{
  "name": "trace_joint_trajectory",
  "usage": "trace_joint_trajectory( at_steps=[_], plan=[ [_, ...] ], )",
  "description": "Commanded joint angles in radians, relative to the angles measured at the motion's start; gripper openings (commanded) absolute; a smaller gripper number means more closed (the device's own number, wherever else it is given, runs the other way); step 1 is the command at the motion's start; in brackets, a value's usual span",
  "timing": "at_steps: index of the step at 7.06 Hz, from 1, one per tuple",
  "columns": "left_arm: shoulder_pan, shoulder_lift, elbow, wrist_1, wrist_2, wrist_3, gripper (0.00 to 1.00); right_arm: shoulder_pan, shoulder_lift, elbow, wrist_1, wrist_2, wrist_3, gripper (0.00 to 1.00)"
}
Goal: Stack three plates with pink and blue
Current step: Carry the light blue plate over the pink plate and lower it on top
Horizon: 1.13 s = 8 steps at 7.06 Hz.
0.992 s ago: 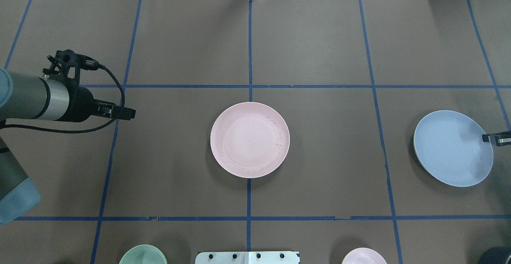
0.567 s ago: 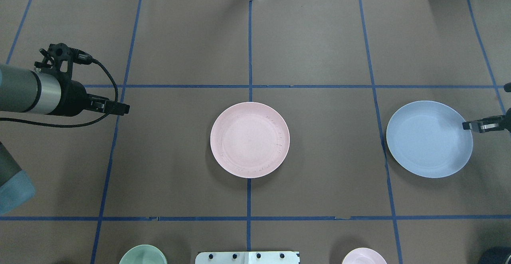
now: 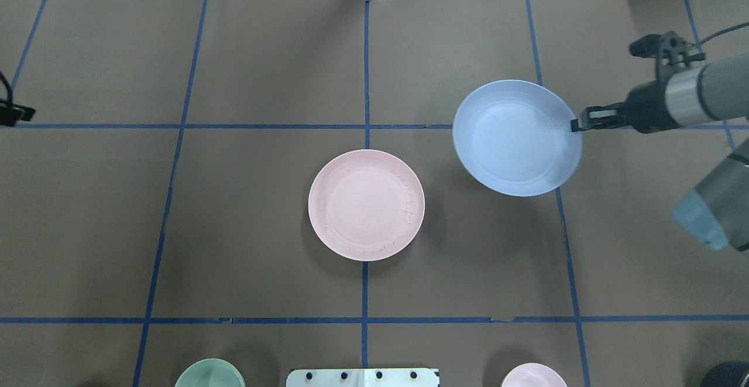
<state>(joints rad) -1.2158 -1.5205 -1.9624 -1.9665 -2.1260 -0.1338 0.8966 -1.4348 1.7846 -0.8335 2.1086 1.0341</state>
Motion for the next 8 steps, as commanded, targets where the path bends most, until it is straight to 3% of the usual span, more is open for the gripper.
trace_joint_trajectory(
  at_steps=[1,2,4,8],
  plan=[
    [-0.125,0.033,0.049,0.003,-0.031,0.175,1.0,-0.231,0.196,0.01,-0.149,-0.248,0.203,0.0],
    [-0.126,0.033,0.051,0.003,-0.031,0.175,1.0,-0.331,0.242,0.036,-0.25,-0.359,0.227,0.0],
    [-0.126,0.036,0.051,0.003,-0.031,0.174,1.0,-0.445,0.263,0.03,-0.266,-0.462,0.259,0.0],
    [-0.126,0.04,0.053,0.0,-0.032,0.168,1.0,-0.475,0.263,0.041,-0.315,-0.484,0.258,0.0]
  ],
)
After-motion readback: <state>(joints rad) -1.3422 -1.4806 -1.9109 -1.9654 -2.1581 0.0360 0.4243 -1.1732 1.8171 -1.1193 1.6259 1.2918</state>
